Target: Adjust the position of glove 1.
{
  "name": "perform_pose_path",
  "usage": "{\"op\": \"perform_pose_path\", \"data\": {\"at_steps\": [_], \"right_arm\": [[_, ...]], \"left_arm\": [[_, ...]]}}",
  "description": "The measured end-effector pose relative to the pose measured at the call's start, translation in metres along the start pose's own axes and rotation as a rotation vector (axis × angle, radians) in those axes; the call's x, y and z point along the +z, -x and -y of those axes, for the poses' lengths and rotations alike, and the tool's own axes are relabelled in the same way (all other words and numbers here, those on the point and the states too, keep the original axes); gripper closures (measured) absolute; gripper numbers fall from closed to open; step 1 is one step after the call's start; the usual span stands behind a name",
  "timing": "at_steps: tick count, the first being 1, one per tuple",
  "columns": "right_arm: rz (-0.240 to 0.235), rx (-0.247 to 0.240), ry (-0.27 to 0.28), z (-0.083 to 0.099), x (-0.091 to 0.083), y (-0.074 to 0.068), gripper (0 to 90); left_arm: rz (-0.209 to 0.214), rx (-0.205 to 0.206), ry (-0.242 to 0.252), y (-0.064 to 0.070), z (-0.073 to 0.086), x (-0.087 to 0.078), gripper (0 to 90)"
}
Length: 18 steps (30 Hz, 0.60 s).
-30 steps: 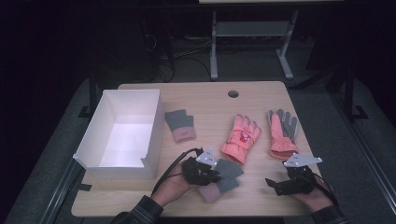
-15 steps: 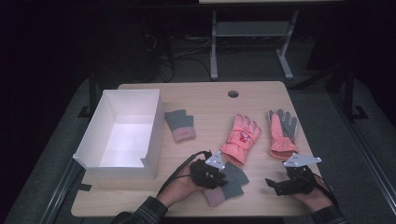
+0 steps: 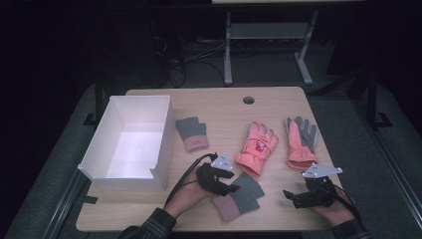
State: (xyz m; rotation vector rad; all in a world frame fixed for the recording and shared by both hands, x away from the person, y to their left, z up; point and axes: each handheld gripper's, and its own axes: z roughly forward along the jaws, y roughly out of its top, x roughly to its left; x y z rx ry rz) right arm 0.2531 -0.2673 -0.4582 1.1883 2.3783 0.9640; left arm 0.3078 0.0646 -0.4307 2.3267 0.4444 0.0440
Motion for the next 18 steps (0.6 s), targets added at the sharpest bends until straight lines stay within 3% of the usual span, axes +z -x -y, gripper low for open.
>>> {"op": "perform_pose_path", "data": {"at_steps": [6, 10, 12, 18], "right_arm": [[0.001, 0.000, -0.001, 0.000, 0.000, 0.000, 5.4], [0.002, 0.000, 0.002, 0.000, 0.000, -0.001, 5.4], [0.001, 0.001, 0.000, 0.000, -0.001, -0.001, 5.4], [0.004, -0.002, -0.001, 0.000, -0.001, -0.001, 5.4]], "left_arm": [[-0.103, -0.061, 0.013, -0.017, -0.006, -0.009, 71.0], [-0.139, -0.088, 0.019, -0.023, -0.008, -0.010, 83.7], [-0.193, -0.111, 0.003, -0.033, -0.012, -0.011, 89.1], [-0.267, -0.194, 0.003, -0.058, -0.018, -0.013, 89.7]]}}
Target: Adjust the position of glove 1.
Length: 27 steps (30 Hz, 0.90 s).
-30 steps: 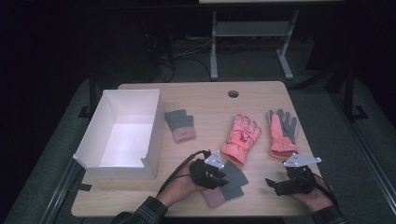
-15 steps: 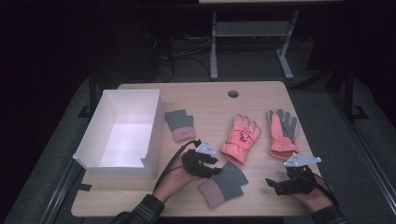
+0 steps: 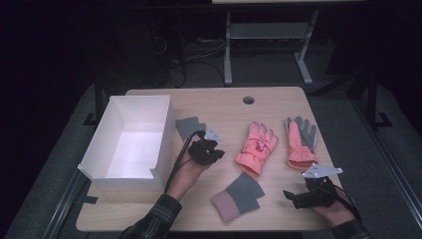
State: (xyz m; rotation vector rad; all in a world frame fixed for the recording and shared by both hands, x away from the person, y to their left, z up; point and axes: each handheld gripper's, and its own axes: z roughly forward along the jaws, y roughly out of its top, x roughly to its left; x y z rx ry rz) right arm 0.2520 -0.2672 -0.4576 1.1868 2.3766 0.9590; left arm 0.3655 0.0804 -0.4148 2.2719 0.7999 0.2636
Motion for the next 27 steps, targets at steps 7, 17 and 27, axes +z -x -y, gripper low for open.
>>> {"op": "perform_pose_path", "data": {"at_steps": [7, 17, 27], "right_arm": [[-0.010, 0.006, 0.004, 0.000, -0.001, -0.001, 5.4], [-0.014, 0.005, 0.009, 0.000, 0.000, 0.000, 5.5], [-0.016, -0.002, 0.002, 0.001, -0.001, 0.002, 5.5]], "left_arm": [[-0.089, -0.083, 0.010, -0.031, -0.010, 0.006, 89.7], [-0.198, -0.145, -0.030, -0.072, -0.016, 0.028, 89.7], [-0.253, -0.199, -0.046, -0.092, -0.014, 0.040, 89.7]]}}
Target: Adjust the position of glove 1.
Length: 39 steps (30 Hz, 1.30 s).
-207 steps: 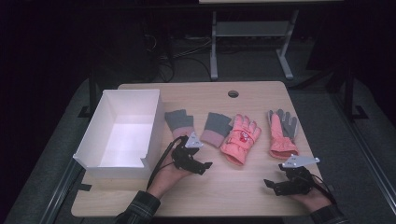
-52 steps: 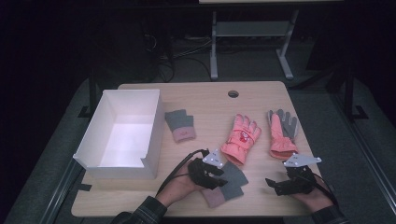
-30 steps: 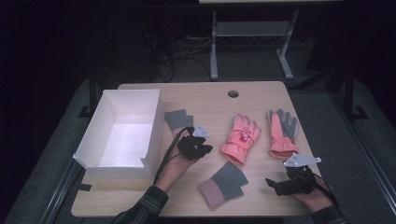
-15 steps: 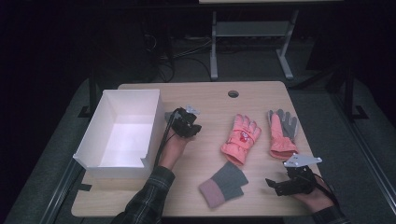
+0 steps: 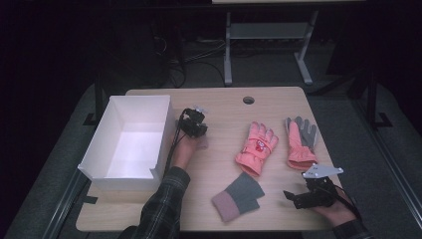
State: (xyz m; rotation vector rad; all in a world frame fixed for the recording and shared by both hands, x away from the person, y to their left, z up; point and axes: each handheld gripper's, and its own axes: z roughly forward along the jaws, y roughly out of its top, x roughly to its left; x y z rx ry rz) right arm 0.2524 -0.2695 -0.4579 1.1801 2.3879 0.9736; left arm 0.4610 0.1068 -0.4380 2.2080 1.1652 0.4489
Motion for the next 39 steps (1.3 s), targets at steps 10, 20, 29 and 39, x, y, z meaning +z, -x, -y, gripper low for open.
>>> {"op": "perform_pose_path", "data": {"at_steps": [10, 20, 29, 39], "right_arm": [[-0.002, 0.010, 0.004, 0.000, 0.000, 0.001, 5.6], [-0.001, 0.011, 0.001, 0.000, 0.000, 0.001, 5.7], [0.002, 0.002, -0.003, 0.000, 0.001, 0.001, 5.8], [0.005, 0.001, -0.005, 0.000, 0.000, 0.000, 5.8]], "left_arm": [[0.007, -0.026, -0.028, -0.006, 0.006, 0.015, 89.8], [0.093, 0.022, -0.030, 0.008, 0.006, 0.016, 89.8], [0.189, 0.081, -0.028, 0.040, 0.003, 0.018, 89.8], [0.276, 0.150, -0.012, 0.077, 0.008, 0.017, 89.8]]}}
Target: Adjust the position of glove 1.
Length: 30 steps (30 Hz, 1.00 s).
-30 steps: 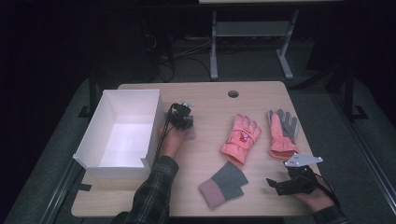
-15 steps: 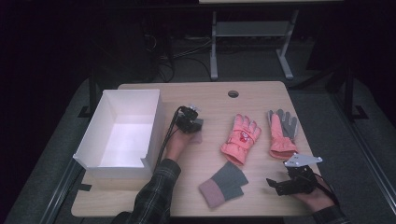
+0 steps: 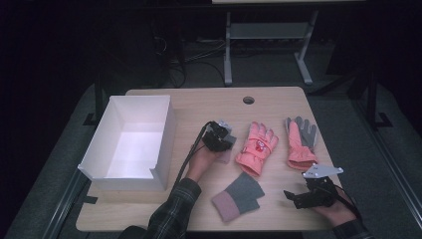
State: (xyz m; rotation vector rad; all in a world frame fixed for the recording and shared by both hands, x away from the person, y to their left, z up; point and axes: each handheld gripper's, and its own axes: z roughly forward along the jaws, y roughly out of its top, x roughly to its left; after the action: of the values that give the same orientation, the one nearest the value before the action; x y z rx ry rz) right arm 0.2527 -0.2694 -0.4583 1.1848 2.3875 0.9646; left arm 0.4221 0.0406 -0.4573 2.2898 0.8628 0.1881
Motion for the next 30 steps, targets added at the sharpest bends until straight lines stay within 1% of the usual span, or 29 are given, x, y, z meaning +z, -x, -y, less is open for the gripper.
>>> {"op": "perform_pose_path", "data": {"at_steps": [2, 4, 5, 7, 9, 10, 11, 12, 15, 16, 17, 19, 23, 24, 25, 26, 30], "right_arm": [[0.000, 0.001, 0.000, 0.000, 0.000, 0.000, 5.8], [0.001, 0.000, 0.000, 0.000, 0.000, 0.000, 5.8], [0.001, 0.000, -0.001, 0.000, 0.000, 0.000, 5.8], [0.002, -0.003, 0.000, 0.000, 0.000, 0.000, 5.8], [0.002, 0.006, -0.001, 0.000, 0.000, 0.000, 5.8], [0.002, 0.005, -0.001, 0.000, 0.000, 0.001, 5.9], [0.002, 0.005, -0.001, 0.000, 0.000, 0.001, 5.9], [0.003, 0.005, -0.003, 0.000, 0.000, 0.000, 5.8], [0.007, -0.008, 0.001, 0.000, 0.000, 0.000, 5.8], [0.006, 0.006, 0.000, 0.000, 0.000, -0.001, 5.8], [0.006, 0.001, -0.002, 0.000, 0.000, 0.000, 5.8], [0.005, 0.005, -0.004, 0.000, 0.000, 0.000, 5.8], [0.003, 0.011, -0.001, 0.001, -0.001, 0.000, 5.8], [0.005, 0.005, -0.002, 0.001, -0.001, 0.000, 5.8], [0.006, 0.005, 0.000, 0.001, -0.001, 0.000, 5.8], [0.005, 0.005, 0.000, 0.001, -0.001, 0.000, 5.8], [0.007, 0.006, -0.003, 0.000, -0.001, 0.000, 5.8]], "left_arm": [[0.007, 0.008, 0.000, 0.003, 0.000, -0.001, 89.8], [0.018, 0.004, 0.009, 0.005, 0.000, -0.004, 89.8], [0.024, 0.008, 0.011, 0.006, 0.001, -0.007, 89.8], [0.041, 0.004, 0.022, 0.010, 0.004, -0.013, 89.8], [0.058, 0.012, 0.016, 0.015, 0.007, -0.019, 89.8], [0.061, 0.011, 0.016, 0.017, 0.009, -0.020, 89.8], [0.061, 0.019, 0.011, 0.019, 0.010, -0.022, 89.8], [0.068, 0.024, 0.006, 0.021, 0.013, -0.022, 89.8], [0.069, 0.043, -0.015, 0.026, 0.018, -0.021, 89.8], [0.057, 0.049, -0.020, 0.027, 0.019, -0.022, 89.8], [0.048, 0.053, -0.019, 0.028, 0.020, -0.023, 89.8], [0.020, 0.071, -0.039, 0.029, 0.022, -0.028, 89.8], [-0.025, 0.058, -0.056, 0.028, 0.027, -0.038, 89.8], [-0.035, 0.055, -0.063, 0.026, 0.028, -0.040, 89.8], [-0.047, 0.060, -0.067, 0.025, 0.029, -0.042, 89.8], [-0.058, 0.071, -0.082, 0.024, 0.031, -0.044, 89.8], [-0.078, 0.073, -0.096, 0.019, 0.034, -0.049, 89.8]]}}
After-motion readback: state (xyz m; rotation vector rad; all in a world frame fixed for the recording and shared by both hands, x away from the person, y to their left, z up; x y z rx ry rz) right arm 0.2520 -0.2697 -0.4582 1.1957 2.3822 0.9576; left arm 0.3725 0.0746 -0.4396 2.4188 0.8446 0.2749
